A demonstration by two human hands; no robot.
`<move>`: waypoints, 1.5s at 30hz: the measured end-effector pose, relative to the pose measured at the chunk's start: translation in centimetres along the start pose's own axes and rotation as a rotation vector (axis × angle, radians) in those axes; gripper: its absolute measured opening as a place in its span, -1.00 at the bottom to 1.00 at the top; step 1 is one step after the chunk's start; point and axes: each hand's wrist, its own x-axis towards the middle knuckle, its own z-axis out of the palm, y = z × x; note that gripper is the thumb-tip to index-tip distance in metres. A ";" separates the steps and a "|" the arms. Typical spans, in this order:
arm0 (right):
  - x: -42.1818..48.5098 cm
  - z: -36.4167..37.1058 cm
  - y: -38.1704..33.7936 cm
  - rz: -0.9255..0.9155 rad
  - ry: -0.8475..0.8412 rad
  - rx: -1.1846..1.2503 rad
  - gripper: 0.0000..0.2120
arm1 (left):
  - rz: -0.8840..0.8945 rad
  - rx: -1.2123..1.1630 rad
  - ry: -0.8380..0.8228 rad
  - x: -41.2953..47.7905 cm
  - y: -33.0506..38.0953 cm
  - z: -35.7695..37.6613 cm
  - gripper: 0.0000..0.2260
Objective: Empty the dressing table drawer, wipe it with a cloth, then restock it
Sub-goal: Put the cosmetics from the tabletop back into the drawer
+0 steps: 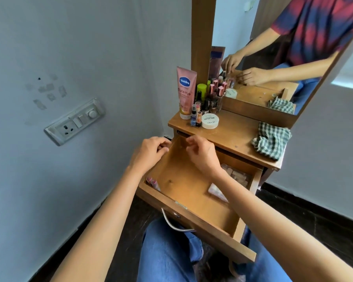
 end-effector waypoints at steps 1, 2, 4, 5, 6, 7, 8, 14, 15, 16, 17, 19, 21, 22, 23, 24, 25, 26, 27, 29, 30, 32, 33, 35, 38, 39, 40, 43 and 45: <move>1.0 -0.9 0.2 0.011 0.080 0.000 -0.76 | 0.015 -0.042 0.053 1.0 0.6 0.3 -0.79; 1.9 -1.6 0.4 0.029 0.140 -0.004 -0.75 | 0.022 -0.079 0.097 2.0 1.2 0.6 -0.78; 3.7 -2.9 0.6 0.060 0.207 -0.029 -0.70 | 0.005 -0.151 0.160 4.1 2.4 1.4 -0.75; 4.5 -3.3 0.8 0.068 0.219 -0.049 -0.68 | -0.017 -0.189 0.177 5.1 3.1 1.8 -0.74; 5.2 -3.7 0.9 0.076 0.221 -0.070 -0.67 | -0.041 -0.225 0.187 6.1 3.8 2.1 -0.72; 5.8 -3.9 1.1 0.084 0.216 -0.089 -0.66 | -0.063 -0.252 0.192 7.0 4.4 2.5 -0.70; 6.5 -4.1 1.2 0.092 0.208 -0.105 -0.64 | -0.082 -0.273 0.194 7.8 4.8 2.9 -0.70; 9.0 -3.8 1.9 0.083 0.142 -0.178 -0.61 | -0.180 -0.283 0.201 10.4 5.5 4.6 -0.65; 9.2 -3.8 1.9 0.074 0.151 -0.165 -0.62 | -0.187 -0.285 0.207 10.5 5.6 4.7 -0.64; 9.4 -3.8 1.9 0.056 0.168 -0.151 -0.62 | -0.191 -0.294 0.209 10.6 5.6 4.8 -0.65; 9.7 -3.9 1.8 0.028 0.188 -0.142 -0.63 | -0.190 -0.300 0.207 10.7 5.7 4.9 -0.65; 10.4 -4.1 1.6 -0.038 0.193 -0.153 -0.60 | -0.185 -0.297 0.208 10.8 5.9 5.0 -0.65; 11.1 -4.3 1.4 -0.096 0.145 -0.210 -0.54 | -0.182 -0.297 0.229 10.8 6.1 5.1 -0.65; 11.5 -4.3 1.4 -0.114 0.115 -0.247 -0.52 | -0.180 -0.303 0.252 10.8 6.1 5.2 -0.66; 11.8 -4.4 1.4 -0.128 0.087 -0.282 -0.51 | -0.173 -0.302 0.287 10.7 6.1 5.4 -0.67; 12.1 -4.4 1.5 -0.139 0.067 -0.311 -0.52 | -0.157 -0.289 0.329 10.6 6.1 5.6 -0.67; 12.3 -4.5 1.6 -0.148 0.054 -0.329 -0.54 | -0.133 -0.264 0.366 10.4 6.0 5.8 -0.66; 12.5 -4.5 1.6 -0.154 0.049 -0.337 -0.57 | -0.100 -0.232 0.394 10.3 6.0 6.0 -0.65; 12.6 -4.6 1.7 -0.158 0.050 -0.339 -0.60 | -0.063 -0.193 0.414 10.1 6.0 6.2 -0.65; 12.7 -4.8 1.8 -0.173 0.070 -0.342 -0.67 | 0.007 -0.119 0.436 9.9 6.1 6.4 -0.63; 12.8 -4.8 1.8 -0.184 0.082 -0.341 -0.70 | 0.037 -0.082 0.442 9.8 6.2 6.4 -0.63; 13.0 -4.9 2.0 -0.199 0.094 -0.332 -0.75 | 0.090 0.004 0.453 9.8 6.4 6.3 -0.63; 13.1 -4.9 2.0 -0.203 0.094 -0.330 -0.77 | 0.113 0.057 0.460 9.8 6.5 6.3 -0.64; 13.1 -5.0 2.1 -0.219 0.098 -0.324 -0.79 | 0.154 0.162 0.492 9.9 6.7 6.4 -0.65; 13.1 -5.4 2.3 -0.248 0.143 -0.269 -0.80 | 0.176 0.253 0.547 10.1 7.1 6.4 -0.72; 12.9 -5.7 2.4 -0.257 0.168 -0.235 -0.80 | 0.176 0.274 0.559 10.2 7.2 6.5 -0.74; 12.7 -5.9 2.5 -0.270 0.203 -0.199 -0.80 | 0.172 0.298 0.567 10.2 7.3 6.6 -0.75; 12.0 -6.9 2.8 -0.280 0.330 -0.109 -0.78 | 0.150 0.367 0.565 10.5 7.2 7.0 -0.78; 11.5 -7.5 3.1 -0.267 0.369 -0.087 -0.79 | 0.144 0.412 0.564 10.7 7.2 7.1 -0.79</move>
